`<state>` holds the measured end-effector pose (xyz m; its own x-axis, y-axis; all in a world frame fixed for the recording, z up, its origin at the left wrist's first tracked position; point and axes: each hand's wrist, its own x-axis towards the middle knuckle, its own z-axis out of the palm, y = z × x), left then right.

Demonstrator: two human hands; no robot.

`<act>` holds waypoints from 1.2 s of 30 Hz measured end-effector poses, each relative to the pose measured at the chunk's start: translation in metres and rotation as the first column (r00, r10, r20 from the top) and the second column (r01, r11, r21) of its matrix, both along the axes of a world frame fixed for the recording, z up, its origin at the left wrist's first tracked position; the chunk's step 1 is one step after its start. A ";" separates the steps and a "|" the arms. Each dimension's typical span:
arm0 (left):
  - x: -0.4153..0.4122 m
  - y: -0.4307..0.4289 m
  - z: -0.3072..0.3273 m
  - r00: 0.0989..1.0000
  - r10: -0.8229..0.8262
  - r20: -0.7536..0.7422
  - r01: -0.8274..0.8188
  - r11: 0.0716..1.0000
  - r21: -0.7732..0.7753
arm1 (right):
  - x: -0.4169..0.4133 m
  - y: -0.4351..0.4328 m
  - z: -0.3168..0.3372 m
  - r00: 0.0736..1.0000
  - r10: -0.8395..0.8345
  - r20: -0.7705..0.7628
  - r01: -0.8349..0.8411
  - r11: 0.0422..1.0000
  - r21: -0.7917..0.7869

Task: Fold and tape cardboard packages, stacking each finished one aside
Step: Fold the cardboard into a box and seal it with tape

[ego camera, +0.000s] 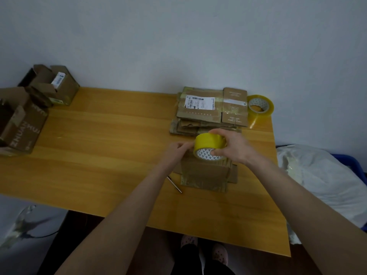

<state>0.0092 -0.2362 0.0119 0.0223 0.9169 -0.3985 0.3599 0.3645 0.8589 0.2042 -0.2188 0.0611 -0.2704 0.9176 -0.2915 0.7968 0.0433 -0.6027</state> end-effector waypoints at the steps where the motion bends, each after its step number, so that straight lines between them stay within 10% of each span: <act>1: 0.002 0.001 -0.002 0.999 0.018 -0.041 -0.018 1.000 -0.006 | 0.000 0.000 0.001 1.000 0.005 0.002 -0.005 1.000 -0.001; 21: -0.026 0.013 -0.010 0.923 0.346 -0.171 -0.362 0.930 -0.072 | -0.017 0.004 0.012 0.925 0.196 0.325 -0.227 0.972 0.058; 36: 0.017 -0.008 -0.055 0.945 0.285 -0.161 -0.319 0.912 -0.258 | 0.000 -0.006 -0.014 0.996 0.084 0.022 -0.085 0.994 0.062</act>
<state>0.0261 -0.2438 -0.0435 -0.3007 0.7249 -0.6198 0.2864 0.6885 0.6663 0.2044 -0.2253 0.0468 -0.3430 0.9083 -0.2396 0.7999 0.1487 -0.5814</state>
